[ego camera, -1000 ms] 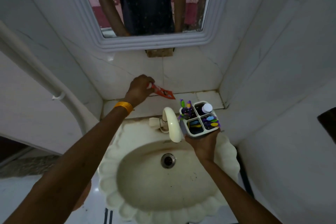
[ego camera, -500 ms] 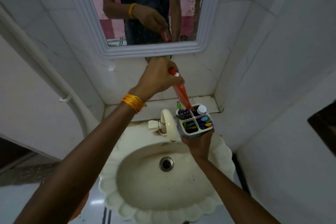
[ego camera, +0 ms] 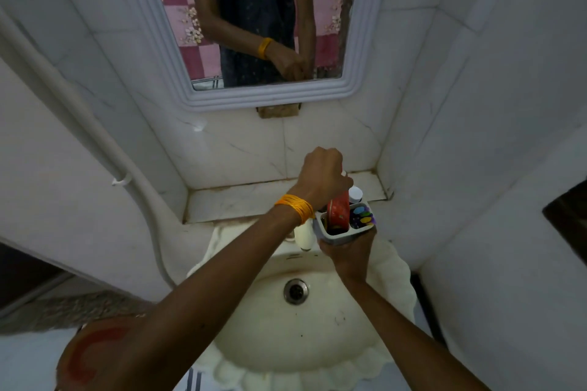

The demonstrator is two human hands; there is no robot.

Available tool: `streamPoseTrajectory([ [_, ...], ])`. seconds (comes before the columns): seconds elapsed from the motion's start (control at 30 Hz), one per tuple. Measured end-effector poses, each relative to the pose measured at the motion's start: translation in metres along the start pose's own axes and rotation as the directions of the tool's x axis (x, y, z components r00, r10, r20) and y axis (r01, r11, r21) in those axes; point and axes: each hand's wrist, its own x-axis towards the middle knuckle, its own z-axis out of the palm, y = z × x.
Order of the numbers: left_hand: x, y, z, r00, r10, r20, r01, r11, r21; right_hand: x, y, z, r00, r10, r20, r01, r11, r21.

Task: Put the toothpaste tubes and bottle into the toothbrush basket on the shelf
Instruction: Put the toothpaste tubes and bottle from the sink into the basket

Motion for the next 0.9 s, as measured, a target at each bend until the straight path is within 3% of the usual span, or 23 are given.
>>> streamPoseTrajectory([
  [0.17, -0.011, -0.003, 0.024, 0.999, 0.013, -0.039, -0.012, 1.0, 0.016, -0.002, 0.0, 0.001, 1.0, 0.002, -0.002, -0.002, 0.999, -0.036],
  [0.43, -0.024, -0.009, 0.042, 0.997, 0.011, 0.076, -0.019, 0.994, 0.104, -0.011, -0.002, -0.001, 1.0, 0.021, -0.014, -0.022, 0.998, -0.062],
  [0.9, -0.019, -0.012, 0.039, 0.993, -0.007, 0.116, -0.01, 0.989, 0.147, -0.01, -0.006, -0.004, 1.0, -0.005, -0.022, 0.003, 0.997, -0.083],
])
